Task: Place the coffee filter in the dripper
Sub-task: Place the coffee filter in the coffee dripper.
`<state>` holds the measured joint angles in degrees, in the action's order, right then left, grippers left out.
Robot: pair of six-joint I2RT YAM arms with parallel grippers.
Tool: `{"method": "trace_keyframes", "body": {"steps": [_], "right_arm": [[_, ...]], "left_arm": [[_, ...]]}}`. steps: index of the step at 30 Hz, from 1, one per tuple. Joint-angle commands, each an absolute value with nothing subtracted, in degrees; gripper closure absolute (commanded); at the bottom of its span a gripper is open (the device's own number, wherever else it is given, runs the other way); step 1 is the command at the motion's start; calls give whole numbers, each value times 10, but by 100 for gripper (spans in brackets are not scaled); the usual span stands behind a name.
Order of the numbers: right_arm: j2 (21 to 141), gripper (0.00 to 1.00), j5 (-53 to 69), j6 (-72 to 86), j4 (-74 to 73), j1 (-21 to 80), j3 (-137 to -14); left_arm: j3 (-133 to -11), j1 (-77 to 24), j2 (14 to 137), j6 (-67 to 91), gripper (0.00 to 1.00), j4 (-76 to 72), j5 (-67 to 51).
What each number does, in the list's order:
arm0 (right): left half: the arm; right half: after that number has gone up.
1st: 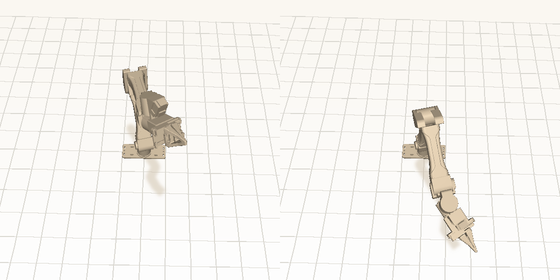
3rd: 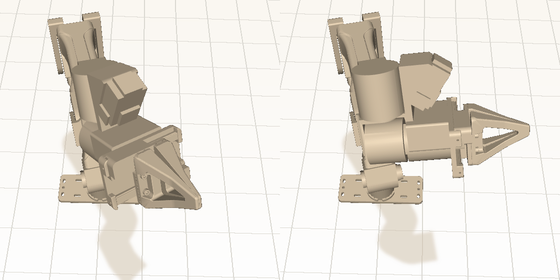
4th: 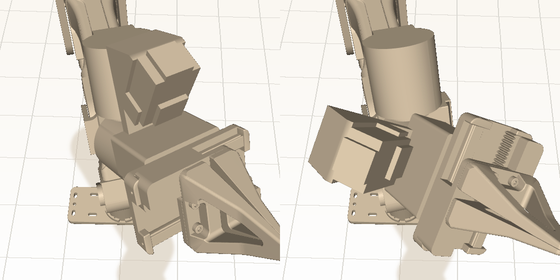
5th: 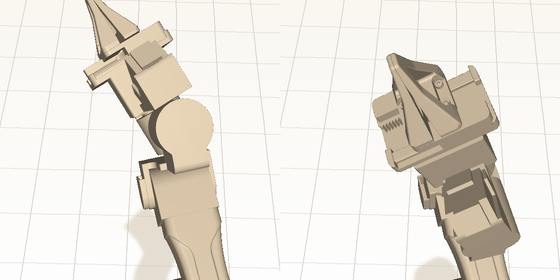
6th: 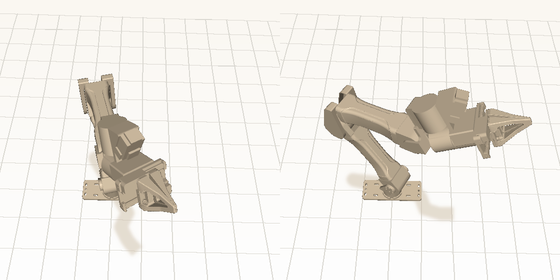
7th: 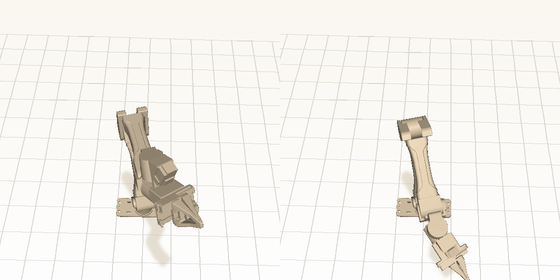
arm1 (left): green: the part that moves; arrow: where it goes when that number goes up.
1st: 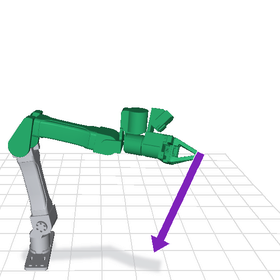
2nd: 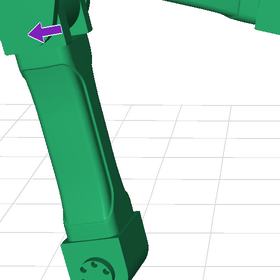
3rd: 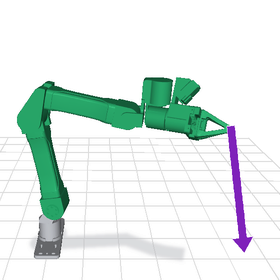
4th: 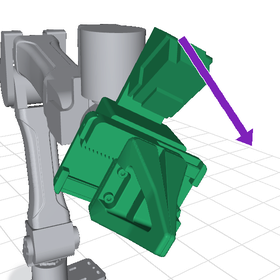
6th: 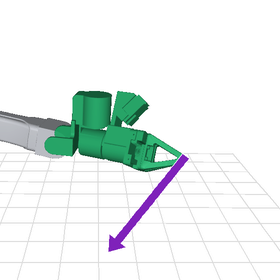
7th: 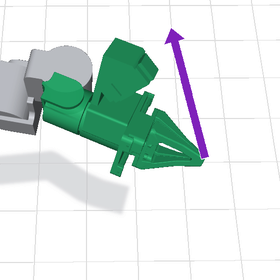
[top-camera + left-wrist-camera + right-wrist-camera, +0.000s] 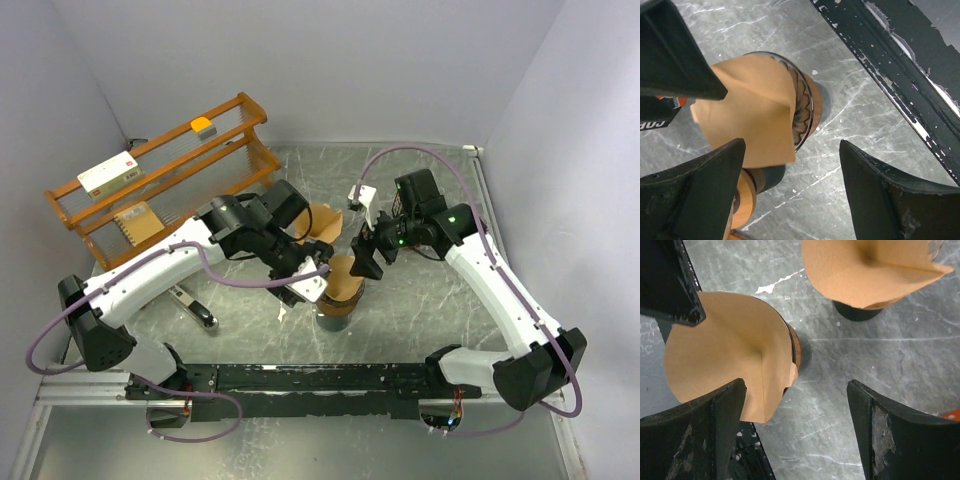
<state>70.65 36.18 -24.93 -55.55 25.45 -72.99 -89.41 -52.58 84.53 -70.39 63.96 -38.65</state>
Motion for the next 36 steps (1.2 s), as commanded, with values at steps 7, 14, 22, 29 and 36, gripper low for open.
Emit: {"method": "trace_keyframes", "body": {"steps": [7, 14, 22, 29, 36], "right_arm": [[707, 22, 316, -231, -527, 268, -685], [706, 26, 295, -225, -512, 276, -669], [714, 27, 279, -222, -502, 279, -658], [716, 28, 265, -224, -496, 301, -647], [715, 17, 286, -240, -525, 301, -694]], "left_arm": [[-869, -577, 874, -714, 15, 630, -352], [-841, -581, 878, -715, 17, 619, -343], [-822, -587, 885, -720, 18, 609, -324], [-811, -589, 884, -722, 17, 603, -319], [-844, -589, 873, -717, 11, 606, -324]]}}
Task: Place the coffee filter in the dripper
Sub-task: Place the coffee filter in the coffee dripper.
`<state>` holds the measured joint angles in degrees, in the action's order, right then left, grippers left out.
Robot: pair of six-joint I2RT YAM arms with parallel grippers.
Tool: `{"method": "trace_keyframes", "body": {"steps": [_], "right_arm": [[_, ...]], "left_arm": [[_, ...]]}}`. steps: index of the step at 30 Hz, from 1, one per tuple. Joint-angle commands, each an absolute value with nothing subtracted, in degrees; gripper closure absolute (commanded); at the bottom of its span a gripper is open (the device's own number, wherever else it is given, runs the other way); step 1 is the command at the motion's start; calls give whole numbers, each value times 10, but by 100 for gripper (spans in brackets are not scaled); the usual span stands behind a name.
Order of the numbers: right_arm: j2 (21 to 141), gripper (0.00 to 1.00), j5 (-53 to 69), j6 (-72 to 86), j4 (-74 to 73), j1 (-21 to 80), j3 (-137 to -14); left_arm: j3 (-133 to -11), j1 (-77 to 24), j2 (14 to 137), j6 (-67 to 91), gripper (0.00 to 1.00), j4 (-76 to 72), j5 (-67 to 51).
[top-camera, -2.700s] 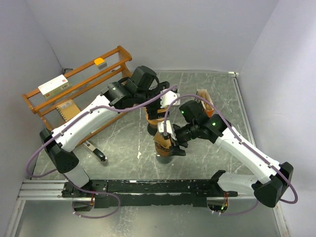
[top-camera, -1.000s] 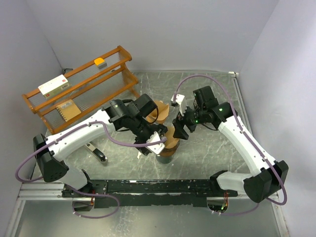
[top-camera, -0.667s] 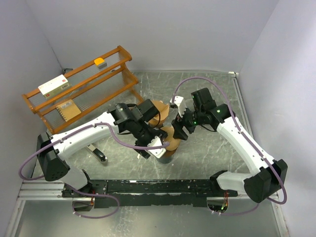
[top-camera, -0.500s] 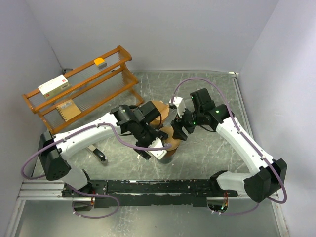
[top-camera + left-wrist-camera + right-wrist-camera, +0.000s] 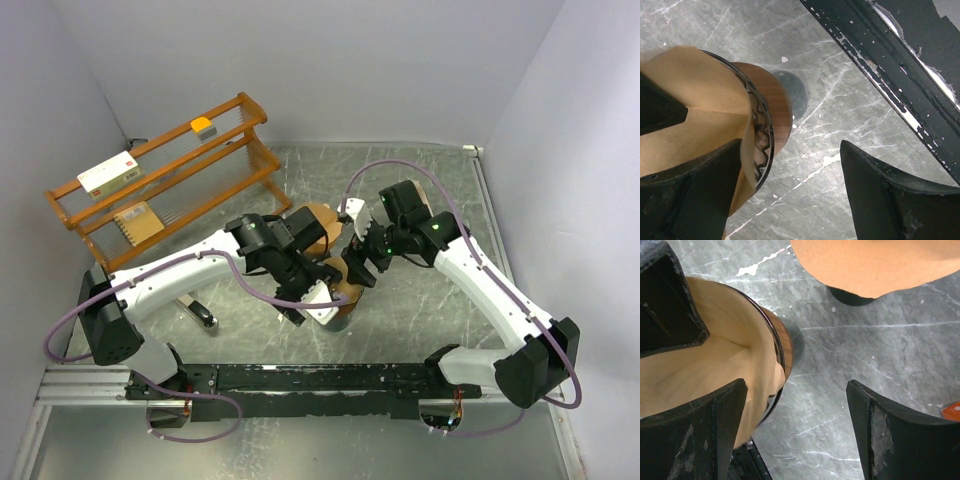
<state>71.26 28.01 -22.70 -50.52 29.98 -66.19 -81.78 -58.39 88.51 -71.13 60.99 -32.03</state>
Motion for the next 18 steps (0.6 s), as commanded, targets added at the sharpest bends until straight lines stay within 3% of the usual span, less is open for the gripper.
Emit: {"method": "trace_keyframes", "body": {"steps": [1, 13, 18], "right_arm": [[715, 16, 286, -245, -529, 301, -701], [714, 11, 303, -262, -562, 300, -765], [710, 10, 294, -247, -552, 298, -811]], "left_arm": [[-848, -589, 870, -715, 10, 605, -324], [-885, -583, 841, -679, 5, 604, -312], [-913, -531, 815, -612, 4, 578, -359]]}}
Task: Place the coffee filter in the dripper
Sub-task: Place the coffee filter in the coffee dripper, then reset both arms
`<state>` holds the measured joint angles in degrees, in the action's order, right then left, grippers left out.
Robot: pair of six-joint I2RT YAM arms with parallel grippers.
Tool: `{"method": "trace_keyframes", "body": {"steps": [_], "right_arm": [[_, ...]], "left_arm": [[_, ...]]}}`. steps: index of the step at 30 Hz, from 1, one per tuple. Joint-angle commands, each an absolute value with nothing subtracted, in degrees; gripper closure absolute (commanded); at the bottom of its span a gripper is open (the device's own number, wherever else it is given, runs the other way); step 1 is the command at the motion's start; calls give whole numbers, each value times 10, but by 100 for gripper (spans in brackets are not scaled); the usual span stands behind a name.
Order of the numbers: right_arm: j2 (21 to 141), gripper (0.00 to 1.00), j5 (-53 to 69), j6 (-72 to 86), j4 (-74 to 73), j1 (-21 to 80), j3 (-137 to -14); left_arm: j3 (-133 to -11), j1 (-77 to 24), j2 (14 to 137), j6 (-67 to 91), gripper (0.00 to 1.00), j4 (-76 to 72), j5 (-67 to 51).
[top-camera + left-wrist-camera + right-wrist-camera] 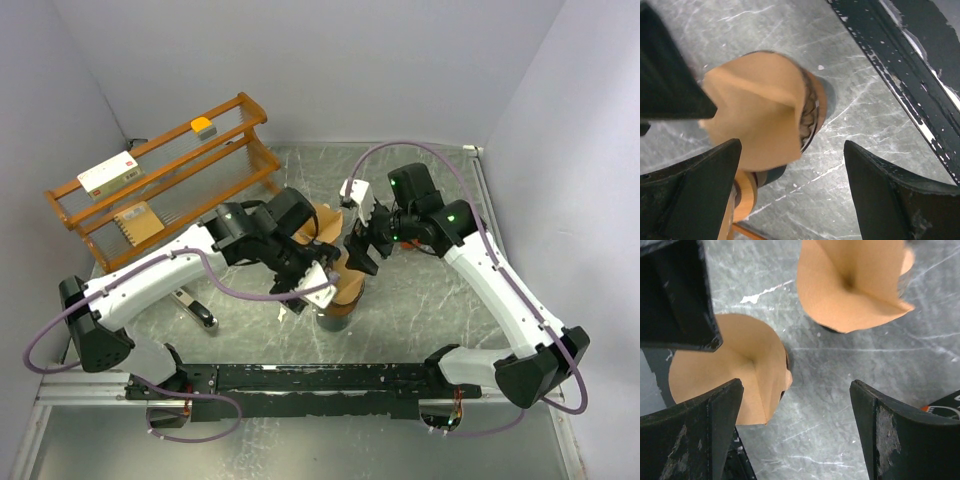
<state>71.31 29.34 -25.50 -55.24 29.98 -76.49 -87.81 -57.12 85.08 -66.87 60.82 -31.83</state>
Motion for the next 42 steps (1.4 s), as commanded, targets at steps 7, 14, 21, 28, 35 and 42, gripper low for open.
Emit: {"method": "trace_keyframes", "body": {"steps": [7, 14, 21, 28, 35, 42], "right_arm": [[734, 9, 227, -193, -514, 268, -890], [763, 0, 109, -116, -439, 184, -928], [806, 0, 80, -44, -394, 86, -936], [767, 0, -40, 10, -279, 68, -847], [726, 0, -52, -5, -228, 67, -771], [664, 0, -23, -55, -144, 66, -676]], "left_arm": [[-877, -370, 719, -426, 3, 418, -396], [-803, -214, 631, -216, 2, 266, -295], [-761, -117, 607, -72, 2, 252, -106], [-652, -100, 523, -58, 2, 200, -8], [-553, -91, 455, -9, 2, 149, 31], [-495, -91, 427, -32, 2, 103, 60]]}}
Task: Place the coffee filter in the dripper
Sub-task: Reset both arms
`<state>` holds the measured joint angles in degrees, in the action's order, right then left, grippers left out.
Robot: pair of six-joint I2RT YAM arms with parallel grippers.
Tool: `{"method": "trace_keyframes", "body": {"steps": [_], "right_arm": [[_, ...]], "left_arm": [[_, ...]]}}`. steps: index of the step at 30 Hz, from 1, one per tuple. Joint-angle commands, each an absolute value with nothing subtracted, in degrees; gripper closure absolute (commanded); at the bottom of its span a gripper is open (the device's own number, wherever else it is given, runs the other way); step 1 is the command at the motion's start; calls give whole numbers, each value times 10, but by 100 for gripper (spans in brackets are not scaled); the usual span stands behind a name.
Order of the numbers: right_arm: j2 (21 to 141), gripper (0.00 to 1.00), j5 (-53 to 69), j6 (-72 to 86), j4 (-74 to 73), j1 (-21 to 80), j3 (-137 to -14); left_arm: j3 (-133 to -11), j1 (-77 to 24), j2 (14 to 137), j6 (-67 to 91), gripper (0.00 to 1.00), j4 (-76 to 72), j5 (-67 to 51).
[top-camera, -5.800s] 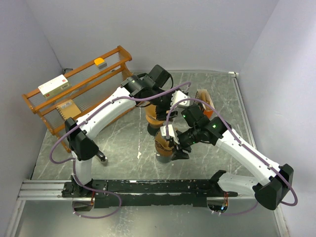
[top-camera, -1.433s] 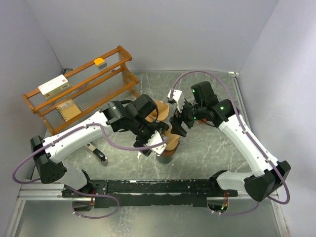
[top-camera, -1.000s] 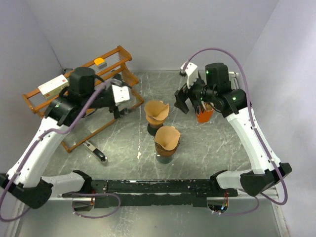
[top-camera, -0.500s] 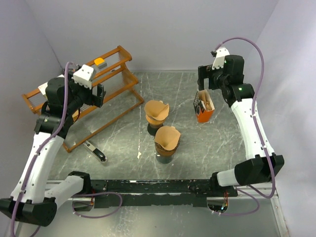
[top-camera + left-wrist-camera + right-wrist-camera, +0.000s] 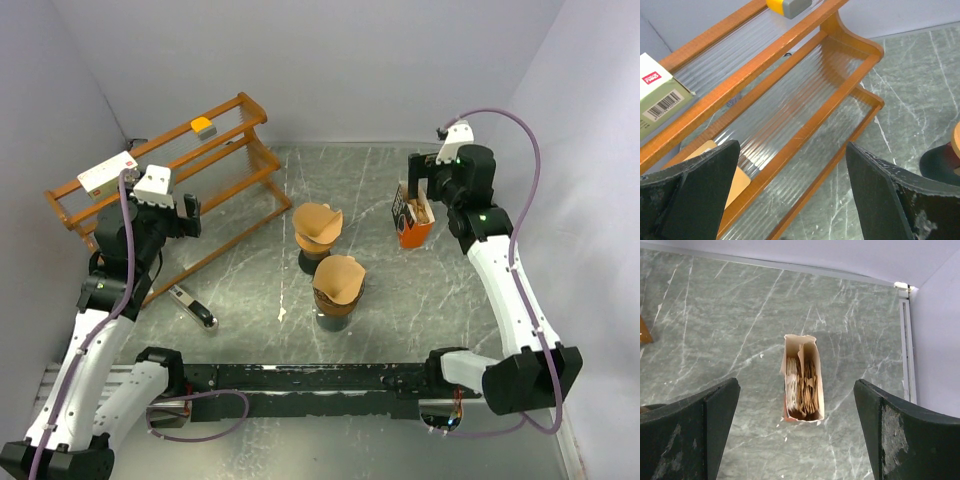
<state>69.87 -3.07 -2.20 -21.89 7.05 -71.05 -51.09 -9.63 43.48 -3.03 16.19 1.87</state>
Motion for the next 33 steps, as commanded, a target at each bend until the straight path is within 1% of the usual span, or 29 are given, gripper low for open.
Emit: {"method": "trace_keyframes", "body": {"steps": [1, 8, 13, 21, 25, 33], "right_arm": [[662, 0, -24, -58, -137, 66, -668], [652, 0, -9, -51, -92, 65, -600], [629, 0, -37, -74, -101, 64, -591], [574, 0, 17, -66, -107, 23, -577], [573, 0, 21, -72, -117, 18, -580], [571, 0, 33, -77, -121, 15, -579]], "left_arm": [[-490, -91, 431, -34, 2, 97, 64], [-462, -82, 424, -33, 2, 86, 48], [-465, -71, 416, -41, 2, 105, 35], [-489, -55, 412, -54, 2, 135, 15], [-503, -37, 400, -52, 2, 149, 11], [-508, -34, 399, -54, 2, 152, 15]]}}
